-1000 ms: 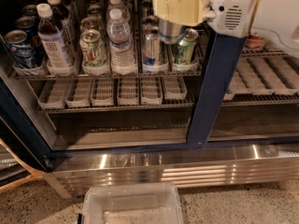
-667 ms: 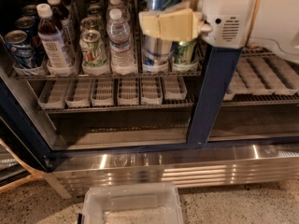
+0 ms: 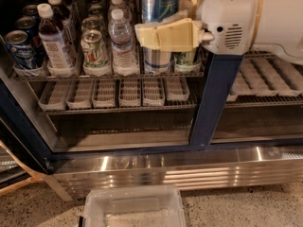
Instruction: Pick redbull can from top shelf of fridge
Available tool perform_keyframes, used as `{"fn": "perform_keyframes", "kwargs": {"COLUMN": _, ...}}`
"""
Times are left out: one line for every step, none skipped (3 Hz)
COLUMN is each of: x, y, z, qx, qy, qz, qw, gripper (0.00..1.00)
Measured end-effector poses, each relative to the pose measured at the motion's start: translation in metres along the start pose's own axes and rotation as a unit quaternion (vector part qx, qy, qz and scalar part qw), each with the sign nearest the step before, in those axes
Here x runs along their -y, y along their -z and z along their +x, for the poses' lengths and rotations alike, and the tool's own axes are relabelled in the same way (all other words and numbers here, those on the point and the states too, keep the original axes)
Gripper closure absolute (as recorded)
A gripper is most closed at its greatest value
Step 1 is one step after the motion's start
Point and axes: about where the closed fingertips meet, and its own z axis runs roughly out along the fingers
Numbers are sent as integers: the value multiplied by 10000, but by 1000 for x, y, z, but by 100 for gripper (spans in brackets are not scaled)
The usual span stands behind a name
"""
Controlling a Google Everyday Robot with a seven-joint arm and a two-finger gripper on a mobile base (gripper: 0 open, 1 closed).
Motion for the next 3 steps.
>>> {"fn": "perform_keyframes", "kwargs": {"x": -26, "y": 2, "z": 7, "qx": -84, "qy": 101, "qz": -184, "qw": 9997, "gripper": 100}}
{"fn": "perform_keyframes", "kwargs": {"x": -76, "y": 2, "z": 22, "qx": -141, "qy": 48, "qz": -722, "qw": 9973, "gripper": 100}}
{"fn": "perform_keyframes", "kwargs": {"x": -115, "y": 4, "z": 37, "qx": -196, "qy": -142, "qz": -1199, "qw": 9925, "gripper": 100}}
